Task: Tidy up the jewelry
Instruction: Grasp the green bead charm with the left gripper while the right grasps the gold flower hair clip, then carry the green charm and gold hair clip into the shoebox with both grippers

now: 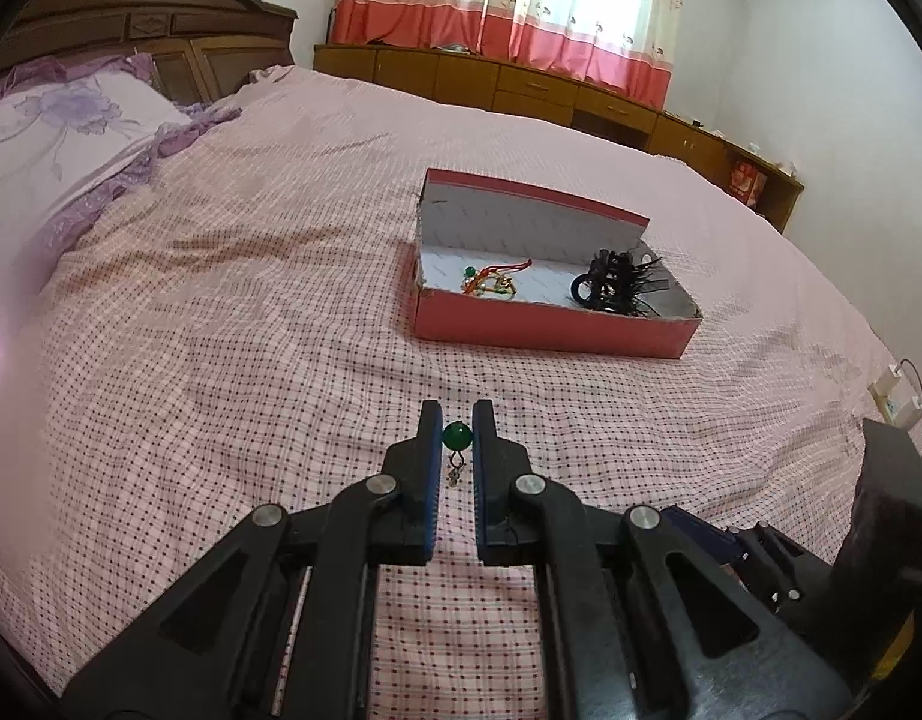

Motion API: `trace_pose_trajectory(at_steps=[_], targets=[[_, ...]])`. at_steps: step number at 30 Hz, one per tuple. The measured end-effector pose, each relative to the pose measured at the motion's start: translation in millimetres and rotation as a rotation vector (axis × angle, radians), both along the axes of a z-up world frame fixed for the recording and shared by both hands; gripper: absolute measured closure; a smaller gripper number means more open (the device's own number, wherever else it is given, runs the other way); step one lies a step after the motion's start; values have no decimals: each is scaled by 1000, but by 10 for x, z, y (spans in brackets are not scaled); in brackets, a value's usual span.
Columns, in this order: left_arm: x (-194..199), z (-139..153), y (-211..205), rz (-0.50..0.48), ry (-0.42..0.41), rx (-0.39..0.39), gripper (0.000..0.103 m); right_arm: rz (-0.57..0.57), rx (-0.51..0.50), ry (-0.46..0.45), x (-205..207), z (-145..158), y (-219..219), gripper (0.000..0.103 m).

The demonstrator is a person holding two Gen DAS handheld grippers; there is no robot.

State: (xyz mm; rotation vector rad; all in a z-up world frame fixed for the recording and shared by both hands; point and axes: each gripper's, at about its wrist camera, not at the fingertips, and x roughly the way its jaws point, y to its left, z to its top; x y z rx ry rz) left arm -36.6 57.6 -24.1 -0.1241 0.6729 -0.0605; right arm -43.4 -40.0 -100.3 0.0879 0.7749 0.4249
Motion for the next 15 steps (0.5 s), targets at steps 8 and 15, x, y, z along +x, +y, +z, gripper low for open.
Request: trace_pose_trajectory(at_steps=[8, 15], targets=[[34, -52, 77, 12, 11, -24, 102, 25, -93, -20, 76, -120, 204, 23], [61, -88, 91, 15, 22, -21, 102, 36, -119, -49, 60, -184, 219, 32]])
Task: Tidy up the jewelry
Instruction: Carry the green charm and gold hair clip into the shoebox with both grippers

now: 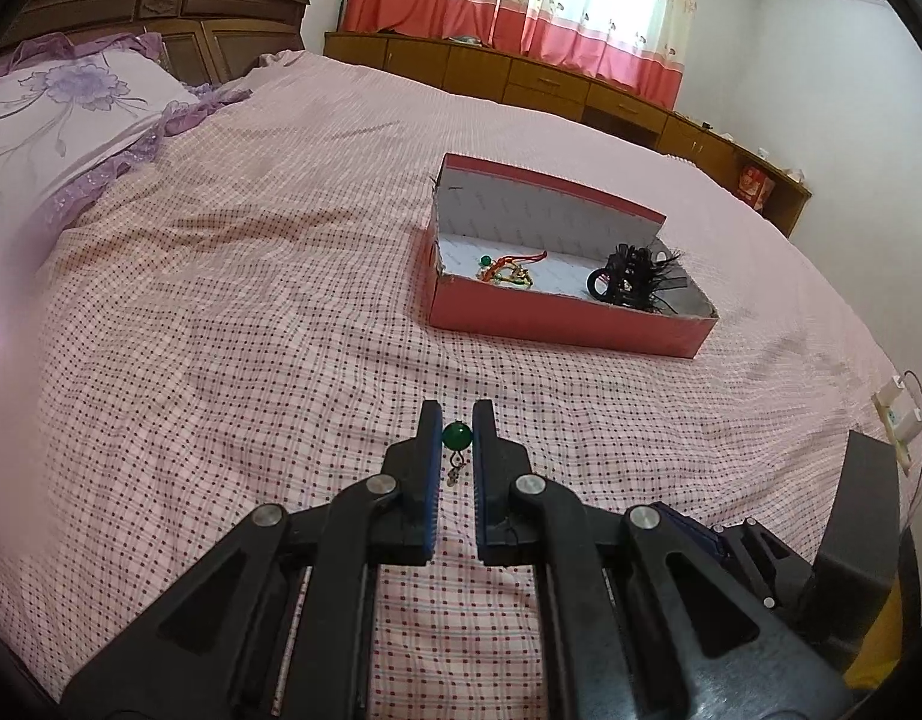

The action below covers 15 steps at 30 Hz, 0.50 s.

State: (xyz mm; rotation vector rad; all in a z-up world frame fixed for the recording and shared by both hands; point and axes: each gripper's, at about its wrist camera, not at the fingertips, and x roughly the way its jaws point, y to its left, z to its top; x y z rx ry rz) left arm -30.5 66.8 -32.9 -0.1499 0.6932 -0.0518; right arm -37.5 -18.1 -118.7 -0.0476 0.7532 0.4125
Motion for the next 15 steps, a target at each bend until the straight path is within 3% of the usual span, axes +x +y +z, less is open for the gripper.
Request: trace_pose_trajectory(at_steps=[15], targets=[[11, 82, -183, -32, -13, 22, 102, -22, 59, -39, -68, 200, -329, 32]])
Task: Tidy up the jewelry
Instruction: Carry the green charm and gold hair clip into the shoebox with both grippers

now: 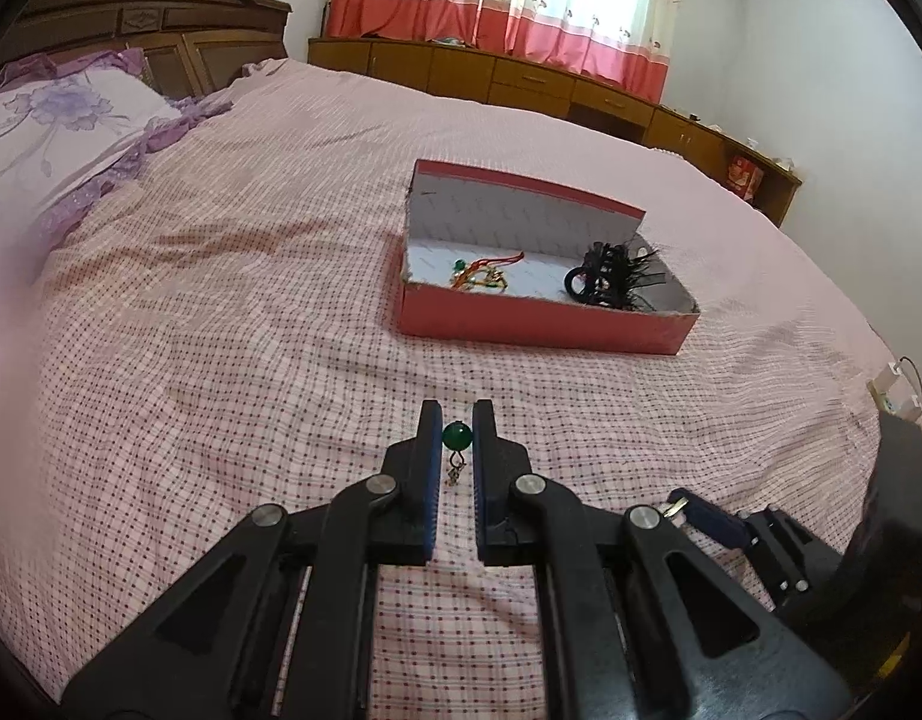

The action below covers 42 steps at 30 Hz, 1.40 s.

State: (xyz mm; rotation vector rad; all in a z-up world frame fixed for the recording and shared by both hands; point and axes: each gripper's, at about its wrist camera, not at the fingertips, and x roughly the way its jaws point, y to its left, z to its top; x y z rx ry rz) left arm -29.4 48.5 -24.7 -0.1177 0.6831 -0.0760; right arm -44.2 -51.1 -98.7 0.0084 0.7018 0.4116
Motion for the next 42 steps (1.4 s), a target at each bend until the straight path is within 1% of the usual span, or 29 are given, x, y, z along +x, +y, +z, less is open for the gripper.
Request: trace_pose_trajectory(at_steps=[6, 12, 18, 21, 25, 30, 35, 38, 42], targets=[[63, 116, -111, -19, -30, -5, 102, -51, 31, -67, 55, 256, -231, 32], [229, 224, -243, -40, -62, -1, 102, -81, 61, -127, 195, 491, -381, 32], [473, 330, -368, -63, -101, 0, 102, -114, 86, -172, 450, 697, -521, 32], [641, 382, -418, -67, -124, -6, 102, -132, 91, -202, 629, 803, -588, 32], [873, 422, -468, -65, -138, -11, 102, -151, 104, -220, 892, 911, -672, 32], [1166, 437, -502, -60, -157, -9, 102, -169, 109, -241, 1210, 967, -724, 32], [1437, 394, -521, -49, -179, 12, 102, -201, 121, -241, 1506, 919, -755, 32], [1596, 327, -515, -32, -177, 20, 102, -215, 125, -234, 1682, 857, -778, 32], [1791, 197, -488, -12, -154, 4, 102, -227, 113, -218, 1911, 764, -783, 32]])
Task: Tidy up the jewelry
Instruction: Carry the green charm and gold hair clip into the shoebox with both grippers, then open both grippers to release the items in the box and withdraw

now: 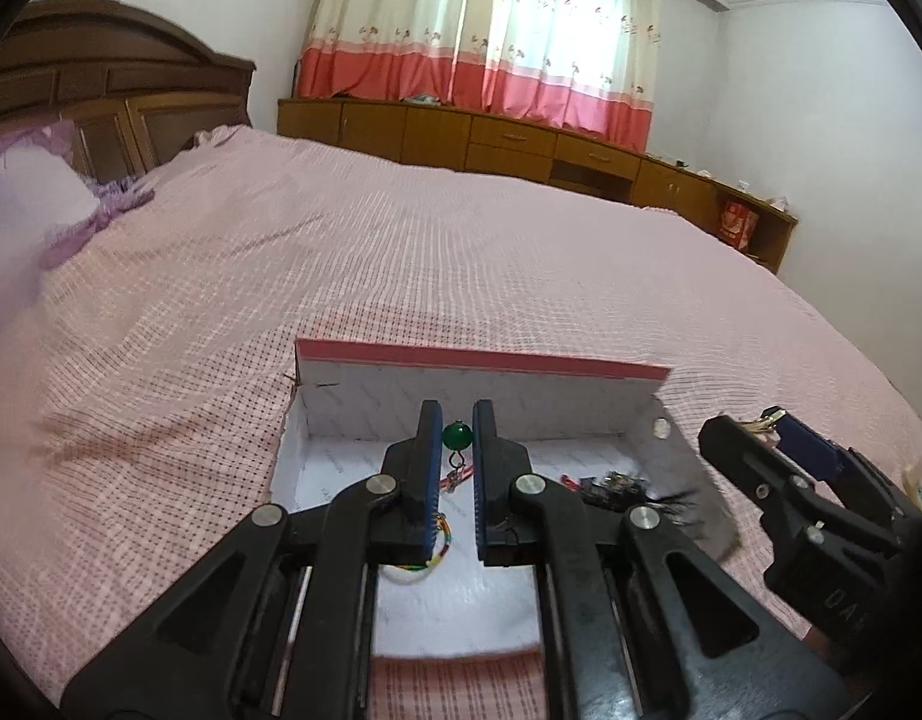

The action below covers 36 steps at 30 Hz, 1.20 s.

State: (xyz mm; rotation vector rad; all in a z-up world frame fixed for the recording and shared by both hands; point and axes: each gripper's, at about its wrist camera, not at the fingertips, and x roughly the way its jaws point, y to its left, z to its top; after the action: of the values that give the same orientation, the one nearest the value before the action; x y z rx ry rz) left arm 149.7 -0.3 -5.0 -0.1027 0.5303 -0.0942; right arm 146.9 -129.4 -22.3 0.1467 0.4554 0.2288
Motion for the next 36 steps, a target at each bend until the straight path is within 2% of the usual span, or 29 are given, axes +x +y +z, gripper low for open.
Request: trace_pose_trajectory(at_steps=[11, 16, 17, 19, 20, 21, 23, 31, 36], targets=[[324, -293, 32, 39, 35, 8, 102, -33, -8, 64, 443, -307, 24, 32], [361, -359, 7, 44, 61, 39, 102, -32, -10, 102, 562, -406, 28, 32], [363, -369, 2, 41, 69, 41, 100, -31, -9, 109, 573, -421, 24, 32], [366, -391, -11, 49, 88, 58, 90, -29, -2, 127, 595, -447, 13, 32], [372, -395, -10, 53, 93, 62, 78, -31, -1, 133, 594, -455, 7, 29], [368, -399, -9, 55, 94, 59, 70, -32, 0, 139, 596, -462, 0, 26], [331, -380, -4, 58, 94, 47, 64, -34, 3, 147, 583, -467, -15, 23], [118, -239, 32, 65, 117, 18, 58, -30, 30, 116, 360, -316, -99, 23], [-68, -142, 33, 62, 120, 27, 54, -25, 43, 97, 139, -163, -138, 23]])
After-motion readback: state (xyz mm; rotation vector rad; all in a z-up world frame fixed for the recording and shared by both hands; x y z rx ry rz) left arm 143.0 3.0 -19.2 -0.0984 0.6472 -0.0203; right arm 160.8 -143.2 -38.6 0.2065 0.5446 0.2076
